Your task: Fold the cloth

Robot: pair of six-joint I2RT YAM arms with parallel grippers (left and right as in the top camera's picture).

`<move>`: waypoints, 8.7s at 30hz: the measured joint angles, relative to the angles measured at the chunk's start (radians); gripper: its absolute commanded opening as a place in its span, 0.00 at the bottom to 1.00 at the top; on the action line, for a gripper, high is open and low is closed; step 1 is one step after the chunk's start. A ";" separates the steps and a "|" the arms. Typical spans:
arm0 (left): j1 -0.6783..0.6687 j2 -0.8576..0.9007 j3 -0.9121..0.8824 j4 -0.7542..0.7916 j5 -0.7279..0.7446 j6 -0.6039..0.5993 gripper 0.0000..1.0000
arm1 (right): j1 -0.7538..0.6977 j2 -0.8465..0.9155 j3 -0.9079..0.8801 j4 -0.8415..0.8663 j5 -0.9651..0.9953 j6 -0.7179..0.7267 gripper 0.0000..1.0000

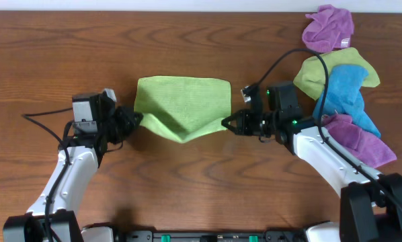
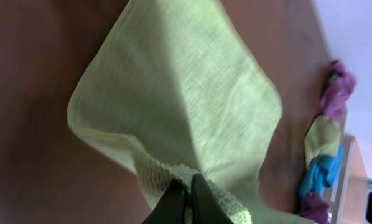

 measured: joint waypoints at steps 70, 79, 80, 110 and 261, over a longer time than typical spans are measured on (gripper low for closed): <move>-0.002 0.633 0.609 -0.371 -0.132 0.249 0.37 | -0.034 0.447 0.459 -0.230 0.233 -0.090 0.86; 0.015 0.579 0.647 -0.391 -0.128 0.292 0.48 | -0.066 0.441 0.574 -0.349 0.243 -0.135 0.55; 0.015 0.562 0.658 -0.391 -0.127 0.300 0.46 | -0.066 0.439 0.594 -0.364 0.246 -0.146 0.25; -0.181 0.681 0.740 -0.417 -0.516 0.636 0.06 | 0.137 0.491 0.768 -0.540 0.689 -0.282 0.01; 0.036 0.055 0.877 -1.038 -0.201 0.461 0.06 | 0.397 0.616 0.901 -0.560 0.701 -0.362 0.34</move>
